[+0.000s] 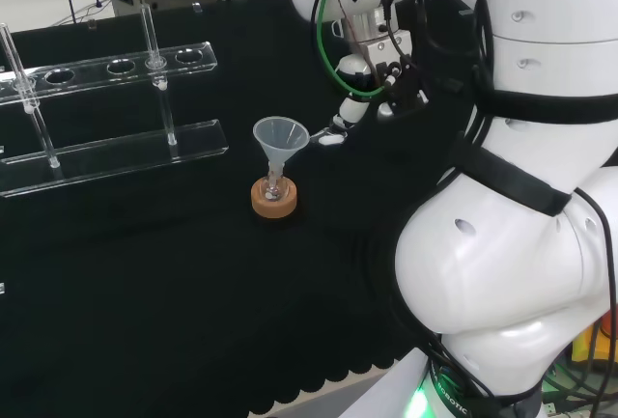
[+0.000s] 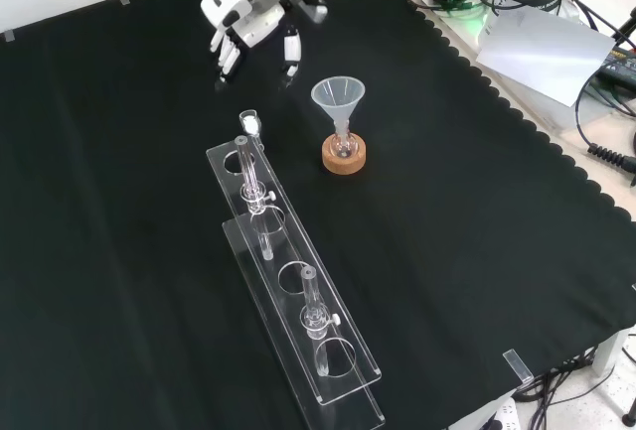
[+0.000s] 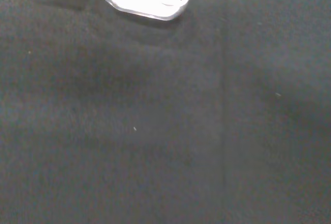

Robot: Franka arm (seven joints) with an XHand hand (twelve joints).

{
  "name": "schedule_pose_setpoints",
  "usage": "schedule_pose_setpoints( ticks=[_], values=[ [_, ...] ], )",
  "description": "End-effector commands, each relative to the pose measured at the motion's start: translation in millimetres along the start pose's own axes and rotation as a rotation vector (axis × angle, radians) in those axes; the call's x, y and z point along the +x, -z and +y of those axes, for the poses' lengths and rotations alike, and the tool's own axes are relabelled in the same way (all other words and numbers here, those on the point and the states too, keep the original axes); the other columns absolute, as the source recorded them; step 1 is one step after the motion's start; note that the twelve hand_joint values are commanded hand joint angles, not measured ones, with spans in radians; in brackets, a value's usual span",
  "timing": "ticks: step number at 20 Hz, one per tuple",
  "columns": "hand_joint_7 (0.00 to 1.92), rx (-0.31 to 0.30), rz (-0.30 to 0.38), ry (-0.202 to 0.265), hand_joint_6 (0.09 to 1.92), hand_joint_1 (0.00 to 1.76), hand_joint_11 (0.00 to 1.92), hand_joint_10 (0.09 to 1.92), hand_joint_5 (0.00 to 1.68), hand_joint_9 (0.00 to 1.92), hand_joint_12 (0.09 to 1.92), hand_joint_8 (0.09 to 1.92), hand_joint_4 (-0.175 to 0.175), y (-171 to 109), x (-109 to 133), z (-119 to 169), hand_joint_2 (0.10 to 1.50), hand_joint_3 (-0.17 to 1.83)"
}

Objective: Pick up the weighing funnel.

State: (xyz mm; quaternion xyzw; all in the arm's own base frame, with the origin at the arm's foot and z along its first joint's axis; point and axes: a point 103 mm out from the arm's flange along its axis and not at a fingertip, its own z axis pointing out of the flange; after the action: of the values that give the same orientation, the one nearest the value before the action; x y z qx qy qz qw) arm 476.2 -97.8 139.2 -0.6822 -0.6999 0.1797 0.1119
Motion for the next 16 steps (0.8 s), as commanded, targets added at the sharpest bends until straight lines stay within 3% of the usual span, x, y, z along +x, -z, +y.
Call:
schedule_pose_setpoints(
  ticks=[1, 16],
  values=[
    [0.51, -0.015, 0.012, 0.015, 0.09, 0.8, 0.47, 0.58, 0.52, 0.78, 1.3, 0.7, -0.074, -11.5, 9.8, 16.4, 0.63, 0.6],
    [0.52, 0.022, 0.018, 0.027, 0.09, 0.81, 0.48, 0.57, 0.54, 0.79, 1.29, 0.7, -0.075, -28.1, 17.8, 22.3, 0.62, 0.61]
  ],
)
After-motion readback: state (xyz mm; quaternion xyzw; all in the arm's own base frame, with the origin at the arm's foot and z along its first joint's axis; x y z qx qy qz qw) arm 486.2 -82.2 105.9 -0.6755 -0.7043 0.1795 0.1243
